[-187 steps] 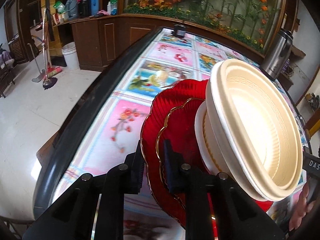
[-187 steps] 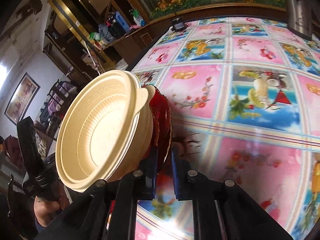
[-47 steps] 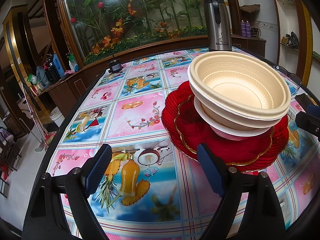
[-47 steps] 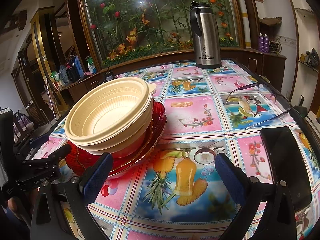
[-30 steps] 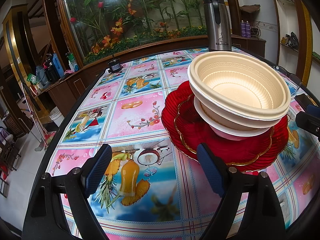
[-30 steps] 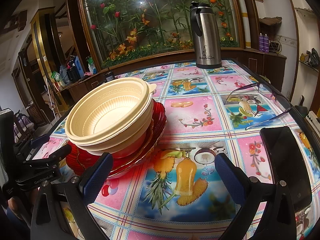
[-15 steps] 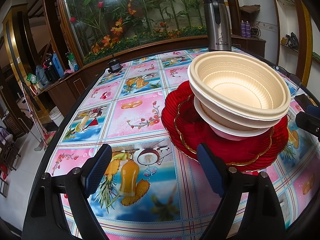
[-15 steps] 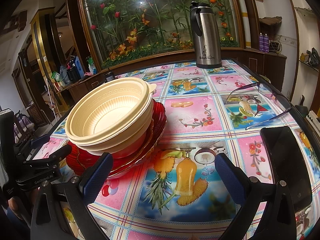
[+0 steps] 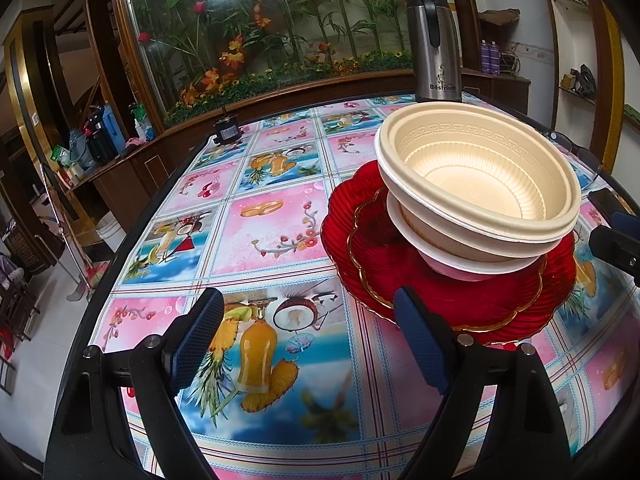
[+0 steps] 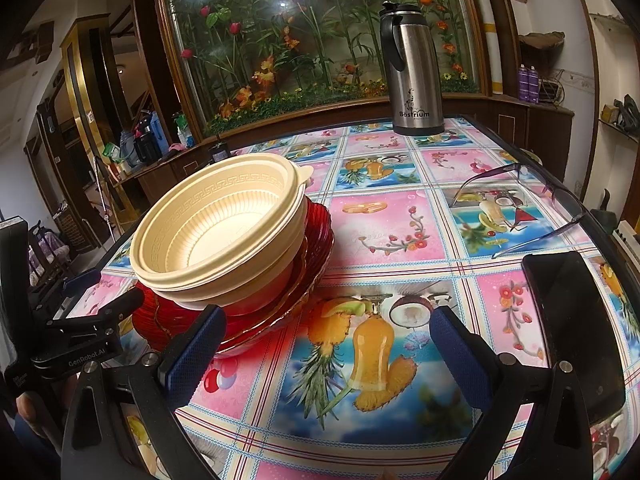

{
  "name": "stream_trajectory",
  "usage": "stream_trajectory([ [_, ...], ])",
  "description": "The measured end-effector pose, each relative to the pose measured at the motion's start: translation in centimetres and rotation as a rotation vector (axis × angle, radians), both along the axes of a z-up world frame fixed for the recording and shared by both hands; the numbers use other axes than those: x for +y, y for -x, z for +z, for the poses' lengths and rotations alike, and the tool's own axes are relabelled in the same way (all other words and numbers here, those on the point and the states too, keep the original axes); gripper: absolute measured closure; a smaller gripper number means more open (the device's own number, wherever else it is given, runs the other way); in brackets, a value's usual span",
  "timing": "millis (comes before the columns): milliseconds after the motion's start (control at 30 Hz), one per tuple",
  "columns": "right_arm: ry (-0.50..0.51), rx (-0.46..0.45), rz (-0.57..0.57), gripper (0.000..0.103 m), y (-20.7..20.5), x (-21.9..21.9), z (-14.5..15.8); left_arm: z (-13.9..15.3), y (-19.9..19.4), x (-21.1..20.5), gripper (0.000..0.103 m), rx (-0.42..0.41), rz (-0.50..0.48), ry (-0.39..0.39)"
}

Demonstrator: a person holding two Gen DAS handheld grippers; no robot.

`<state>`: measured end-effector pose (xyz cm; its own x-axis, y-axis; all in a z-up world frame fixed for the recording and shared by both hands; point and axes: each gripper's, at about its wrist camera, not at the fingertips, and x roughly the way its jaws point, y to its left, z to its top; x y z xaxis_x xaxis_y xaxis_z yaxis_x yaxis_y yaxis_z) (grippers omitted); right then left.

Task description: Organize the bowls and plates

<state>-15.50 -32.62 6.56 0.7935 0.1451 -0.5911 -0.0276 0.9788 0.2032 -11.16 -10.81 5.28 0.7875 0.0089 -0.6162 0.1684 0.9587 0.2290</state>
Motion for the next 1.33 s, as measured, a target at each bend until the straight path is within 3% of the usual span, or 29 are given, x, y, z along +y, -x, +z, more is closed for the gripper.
stream_trajectory([
  [333, -0.002, 0.027, -0.002, 0.001, 0.0, 0.2, -0.4, 0.2, -0.7, 0.4, 0.015, 0.071, -0.01, 0.048],
  [933, -0.005, 0.028, -0.003, 0.001, 0.0, 0.0, 0.0, 0.7, -0.1, -0.6, 0.016, 0.09, -0.009, 0.015],
  [1333, -0.007, 0.026, -0.003, 0.001, 0.0, 0.0, 0.0, 1.2, -0.5, 0.8, 0.016, 0.097, 0.013, 0.076],
])
